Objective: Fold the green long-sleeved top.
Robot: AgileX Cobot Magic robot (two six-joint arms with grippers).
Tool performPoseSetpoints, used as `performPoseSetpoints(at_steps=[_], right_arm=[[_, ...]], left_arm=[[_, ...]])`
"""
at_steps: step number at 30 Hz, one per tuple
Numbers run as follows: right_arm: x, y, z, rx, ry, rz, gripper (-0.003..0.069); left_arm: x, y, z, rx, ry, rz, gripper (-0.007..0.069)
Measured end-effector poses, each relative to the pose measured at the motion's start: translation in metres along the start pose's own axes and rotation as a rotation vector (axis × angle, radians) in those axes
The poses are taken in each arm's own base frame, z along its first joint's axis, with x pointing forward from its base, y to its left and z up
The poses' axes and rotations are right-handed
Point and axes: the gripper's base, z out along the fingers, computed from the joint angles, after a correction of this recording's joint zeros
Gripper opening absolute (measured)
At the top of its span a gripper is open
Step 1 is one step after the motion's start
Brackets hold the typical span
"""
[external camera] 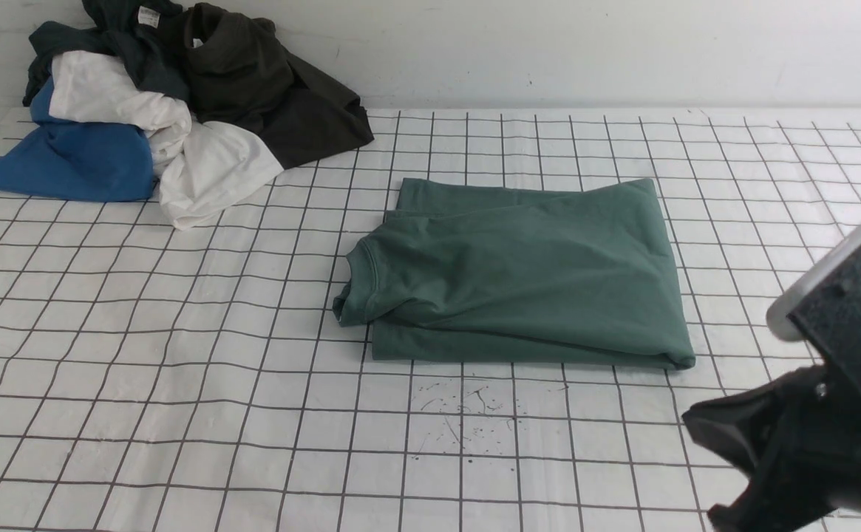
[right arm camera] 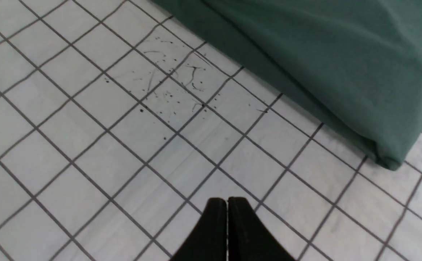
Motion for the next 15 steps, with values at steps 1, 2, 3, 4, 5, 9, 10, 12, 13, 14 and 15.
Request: performPoseSetpoints(at_steps=[1,2,3,4,5,9,10,12,13,14,15], right_arm=[[0.007,0.001,0.004,-0.006,-0.019,0.019,0.0003],[0.013,0.002,0.007,-0.010,-0.028,0.035,0.0003],[0.017,0.003,0.009,-0.013,-0.043,0.052,0.0003],[0.019,0.004,0.010,-0.015,-0.054,0.066,0.0003],[0.023,0.004,0.011,-0.017,-0.056,0.080,0.0003],[0.029,0.005,0.013,-0.021,-0.041,0.099,0.0003],[0.029,0.005,0.013,-0.022,-0.038,0.099,0.0003],[0.031,0.006,0.013,-0.024,-0.017,0.098,0.0003],[0.032,0.006,0.013,-0.025,-0.007,0.093,0.0003],[0.033,0.005,0.013,-0.023,0.005,0.070,0.0003],[0.034,0.005,0.013,-0.021,0.012,0.051,0.0003]], left_arm=[[0.000,0.000,0.000,0.000,0.000,0.000,0.0015],[0.000,0.000,0.000,0.000,0.000,0.000,0.0015],[0.000,0.000,0.000,0.000,0.000,0.000,0.0015],[0.000,0.000,0.000,0.000,0.000,0.000,0.0015],[0.000,0.000,0.000,0.000,0.000,0.000,0.0015],[0.000,0.000,0.000,0.000,0.000,0.000,0.0015],[0.000,0.000,0.000,0.000,0.000,0.000,0.0015],[0.000,0.000,0.000,0.000,0.000,0.000,0.0015],[0.000,0.000,0.000,0.000,0.000,0.000,0.0015],[0.000,0.000,0.000,0.000,0.000,0.000,0.0015],[0.000,0.000,0.000,0.000,0.001,0.000,0.0015]])
